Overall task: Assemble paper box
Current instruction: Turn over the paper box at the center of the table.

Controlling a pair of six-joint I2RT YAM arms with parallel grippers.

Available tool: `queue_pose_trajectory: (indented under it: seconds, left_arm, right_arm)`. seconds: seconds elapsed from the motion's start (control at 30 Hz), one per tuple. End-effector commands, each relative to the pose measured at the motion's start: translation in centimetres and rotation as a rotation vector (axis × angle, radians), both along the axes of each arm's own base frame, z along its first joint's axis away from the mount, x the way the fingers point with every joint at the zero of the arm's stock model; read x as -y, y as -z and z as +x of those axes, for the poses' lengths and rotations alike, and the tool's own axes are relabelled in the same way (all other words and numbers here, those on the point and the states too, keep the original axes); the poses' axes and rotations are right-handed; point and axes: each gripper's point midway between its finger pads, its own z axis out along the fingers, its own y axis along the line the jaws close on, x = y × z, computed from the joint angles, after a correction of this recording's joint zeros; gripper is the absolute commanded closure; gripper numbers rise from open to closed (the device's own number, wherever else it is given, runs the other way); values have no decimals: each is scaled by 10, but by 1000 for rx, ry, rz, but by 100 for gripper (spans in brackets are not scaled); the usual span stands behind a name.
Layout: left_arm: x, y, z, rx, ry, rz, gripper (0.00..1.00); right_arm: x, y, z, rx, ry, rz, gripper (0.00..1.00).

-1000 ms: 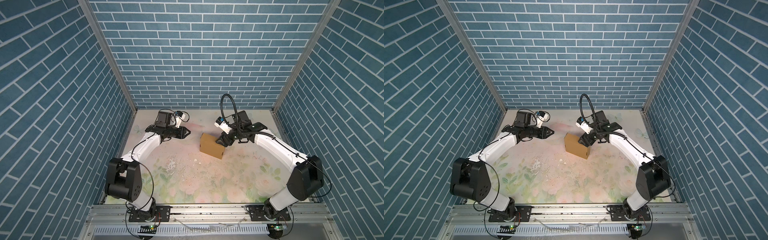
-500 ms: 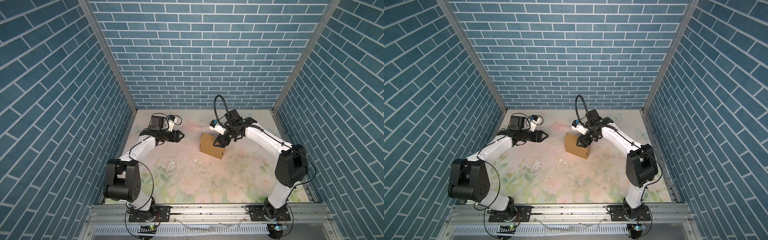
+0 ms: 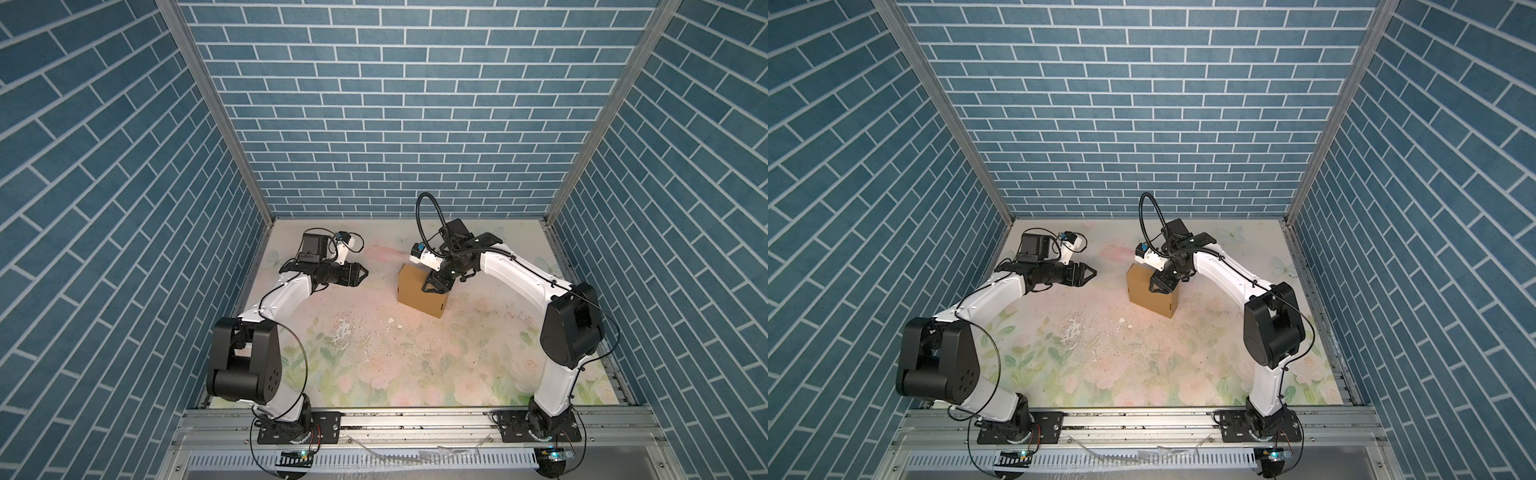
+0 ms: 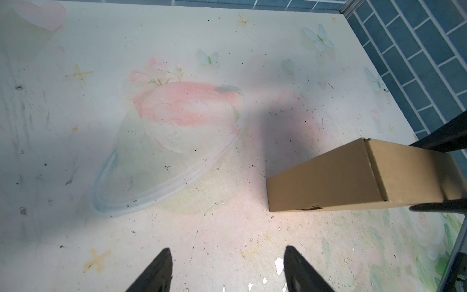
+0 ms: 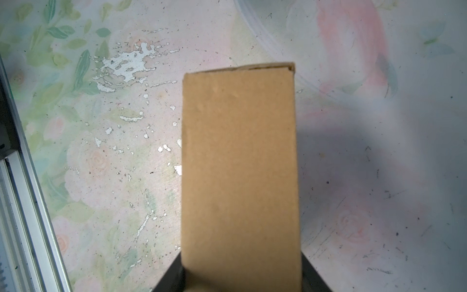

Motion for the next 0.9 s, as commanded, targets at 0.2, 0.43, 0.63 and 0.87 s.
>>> queue_pose_trajectory:
  seconds: [0.2,0.43,0.63,0.87]
  left_arm:
    - [-4,-6,-1,26,1,8,28]
    - [-9,-8,-1,38,-13,18,28]
    - [-16,-7,1,44,-31,24,28]
    - [-25,-5,3,45,-55,29,28]
  right_arm:
    - [5,-16,15,110,-60,-90,53]
    - [5,-18,53,322,-66,-167,53]
    - [-21,7,41,589,-280,-159,53]
    - [-30,24,5,720,-464,-109,50]
